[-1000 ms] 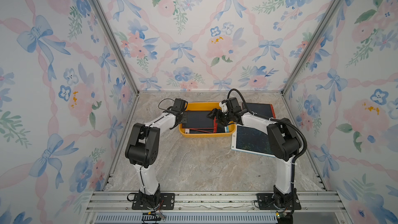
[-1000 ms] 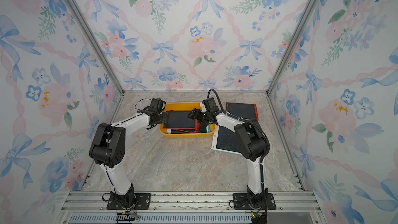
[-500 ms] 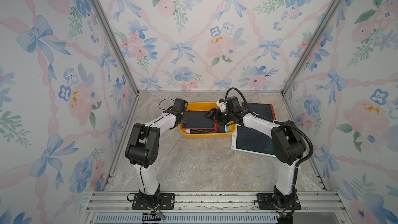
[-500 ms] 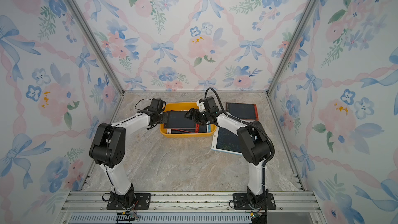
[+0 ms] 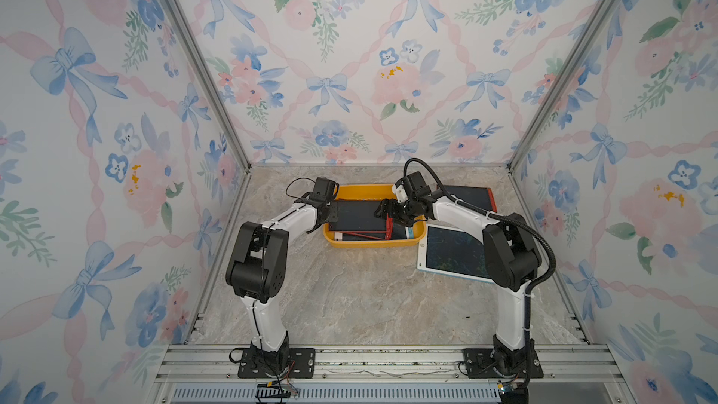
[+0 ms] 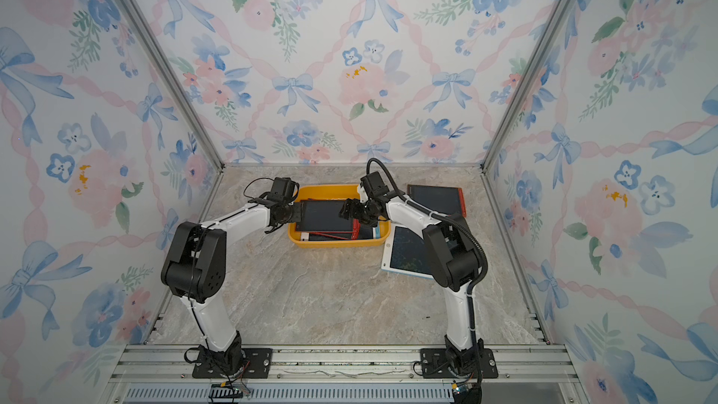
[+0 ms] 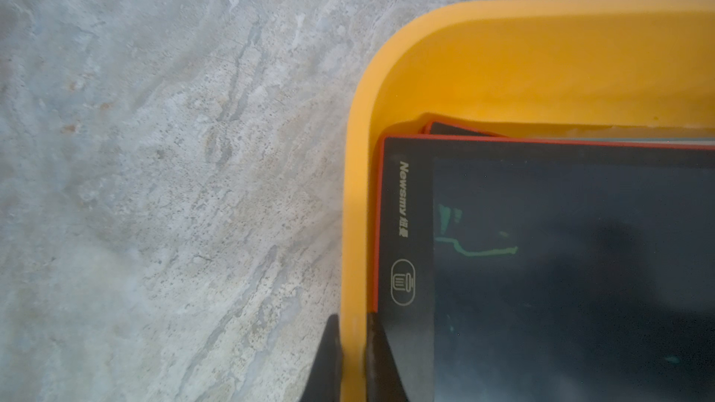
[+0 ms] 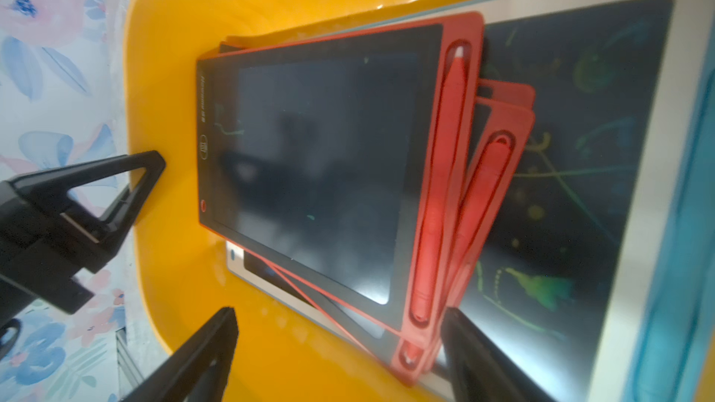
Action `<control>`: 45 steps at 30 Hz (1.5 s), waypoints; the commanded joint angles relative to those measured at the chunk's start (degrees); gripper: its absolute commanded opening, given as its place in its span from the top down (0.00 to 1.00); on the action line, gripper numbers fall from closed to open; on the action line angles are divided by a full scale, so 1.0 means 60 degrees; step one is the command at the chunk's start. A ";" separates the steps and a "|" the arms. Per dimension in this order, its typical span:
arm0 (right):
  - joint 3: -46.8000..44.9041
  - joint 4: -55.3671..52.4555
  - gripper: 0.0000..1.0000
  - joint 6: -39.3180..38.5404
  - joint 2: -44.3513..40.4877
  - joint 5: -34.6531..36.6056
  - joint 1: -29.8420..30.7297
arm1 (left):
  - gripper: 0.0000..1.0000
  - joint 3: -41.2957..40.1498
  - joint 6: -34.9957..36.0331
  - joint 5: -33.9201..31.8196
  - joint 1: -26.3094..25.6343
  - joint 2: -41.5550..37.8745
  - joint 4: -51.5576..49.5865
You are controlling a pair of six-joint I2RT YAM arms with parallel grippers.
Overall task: Take out the writing tablet from the storage box
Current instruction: Pick up the writing tablet from the storage box.
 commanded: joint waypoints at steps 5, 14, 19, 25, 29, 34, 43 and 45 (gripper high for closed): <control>0.0602 -0.0874 0.15 -0.0440 0.0728 0.0482 0.0244 | 1.00 -0.0129 0.0249 0.0335 -0.0168 -0.0150 -0.0487; 0.0814 -0.0868 0.15 -0.0379 0.1034 0.0305 0.0354 | 1.00 -0.0117 0.0250 0.0333 -0.0177 -0.0102 -0.0488; 0.0775 -0.0599 0.15 -0.0321 0.1051 -0.0051 0.0361 | 1.00 -0.0117 0.0247 0.0333 -0.0173 -0.0076 -0.0484; 0.0409 0.0281 0.15 -0.0057 0.0866 -0.0881 0.0350 | 1.00 -0.0125 0.0251 0.0322 -0.0180 -0.0045 -0.0484; 0.0003 0.1014 0.15 0.0249 0.0491 -0.1363 0.0303 | 1.00 -0.0118 0.0241 0.0336 -0.0194 -0.0029 -0.0484; -0.0374 0.1725 0.16 0.0915 0.0099 -0.1678 0.0219 | 1.00 -0.0125 0.0252 0.0325 -0.0217 -0.0029 -0.0488; -0.0990 0.2600 0.16 0.1529 -0.0628 -0.1909 0.0076 | 1.00 -0.0120 0.0253 0.0319 -0.0233 -0.0026 -0.0484; -0.1186 0.2887 0.16 0.1724 -0.0847 -0.1998 0.0013 | 1.00 -0.0117 0.0242 0.0324 -0.0247 -0.0020 -0.0480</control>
